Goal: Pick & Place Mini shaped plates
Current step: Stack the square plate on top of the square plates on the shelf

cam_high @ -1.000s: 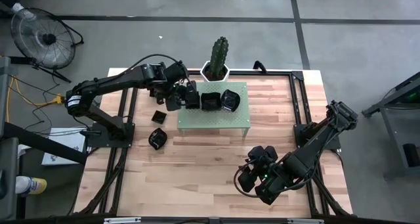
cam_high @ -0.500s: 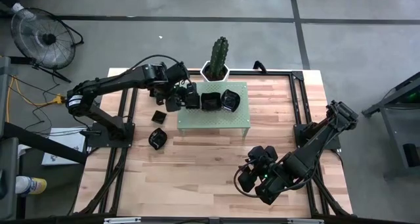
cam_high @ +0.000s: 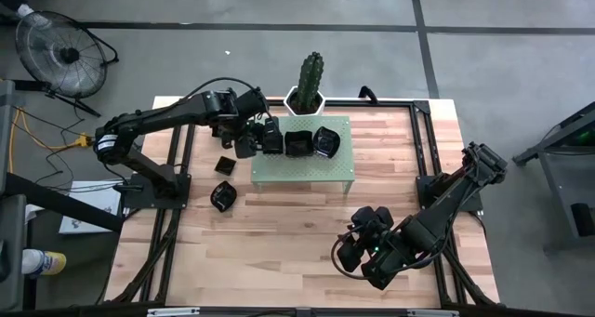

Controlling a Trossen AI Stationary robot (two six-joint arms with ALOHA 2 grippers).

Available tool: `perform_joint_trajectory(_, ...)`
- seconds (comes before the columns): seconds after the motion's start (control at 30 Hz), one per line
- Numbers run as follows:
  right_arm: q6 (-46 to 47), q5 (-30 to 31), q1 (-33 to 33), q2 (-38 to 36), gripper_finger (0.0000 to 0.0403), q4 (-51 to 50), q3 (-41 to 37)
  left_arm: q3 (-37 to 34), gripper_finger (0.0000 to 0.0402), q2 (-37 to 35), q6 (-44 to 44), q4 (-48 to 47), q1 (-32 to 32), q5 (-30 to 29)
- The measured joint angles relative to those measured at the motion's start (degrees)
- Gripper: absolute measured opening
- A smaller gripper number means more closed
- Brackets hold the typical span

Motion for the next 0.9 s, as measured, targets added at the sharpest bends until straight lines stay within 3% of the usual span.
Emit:
perform_joint_trajectory(0.5, 0.00, 0.00, 0.01, 0.00, 0.0184, 0.26, 0.00, 0.11, 0.0001, 1.55, -0.17, 0.80, 0.00, -0.61)
perform_joint_trajectory(0.9, -0.02, 0.02, 0.01, 0.00, 0.0184, 0.02, 0.01, 0.11, 0.0042, 1.55, -0.21, 0.86, 0.00, -0.63)
